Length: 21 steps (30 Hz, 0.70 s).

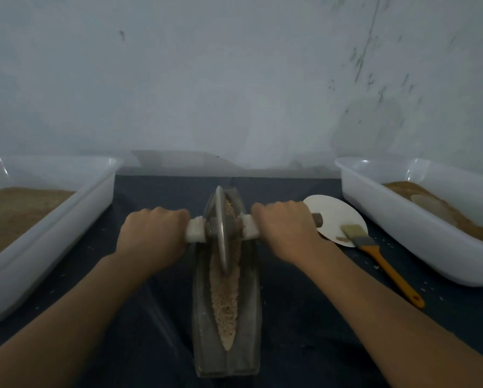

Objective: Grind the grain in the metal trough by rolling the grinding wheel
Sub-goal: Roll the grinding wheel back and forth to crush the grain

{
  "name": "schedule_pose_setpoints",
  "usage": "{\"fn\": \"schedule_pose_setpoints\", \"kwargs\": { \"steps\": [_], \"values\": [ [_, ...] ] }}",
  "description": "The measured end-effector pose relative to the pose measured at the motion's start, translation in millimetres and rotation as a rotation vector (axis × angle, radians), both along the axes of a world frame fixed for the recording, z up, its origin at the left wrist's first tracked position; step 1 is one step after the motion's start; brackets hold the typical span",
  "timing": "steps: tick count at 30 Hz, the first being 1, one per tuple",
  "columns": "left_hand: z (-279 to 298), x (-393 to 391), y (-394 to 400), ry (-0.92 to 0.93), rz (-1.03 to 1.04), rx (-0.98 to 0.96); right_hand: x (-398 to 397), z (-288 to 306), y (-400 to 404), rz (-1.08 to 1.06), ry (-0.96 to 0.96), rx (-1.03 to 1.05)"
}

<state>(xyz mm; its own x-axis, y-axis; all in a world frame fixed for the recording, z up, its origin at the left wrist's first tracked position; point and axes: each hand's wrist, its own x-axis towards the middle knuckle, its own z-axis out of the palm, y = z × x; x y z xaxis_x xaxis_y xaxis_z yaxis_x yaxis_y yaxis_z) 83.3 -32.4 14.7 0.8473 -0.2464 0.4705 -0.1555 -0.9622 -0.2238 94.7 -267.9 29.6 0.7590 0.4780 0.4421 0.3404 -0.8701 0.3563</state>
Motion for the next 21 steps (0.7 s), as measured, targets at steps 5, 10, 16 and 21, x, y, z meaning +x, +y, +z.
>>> {"fn": "schedule_pose_setpoints", "kwargs": {
  "steps": [5,10,16,21],
  "values": [
    [3.3,-49.8,8.1,0.011,-0.114,0.072,-56.7,-3.6,-10.4,0.063,-0.013,0.022],
    [3.3,-51.8,8.7,0.078,-0.064,0.044,-59.1,-1.7,-8.3,0.022,0.016,-0.003],
    [-3.1,0.5,-1.2,0.021,0.023,-0.012,10.8,-1.0,3.5,-0.024,0.027,0.026],
    [6.8,0.7,-7.8,0.032,0.03,0.02,8.1,-1.6,0.5,-0.027,0.08,0.067]
  ]
}}
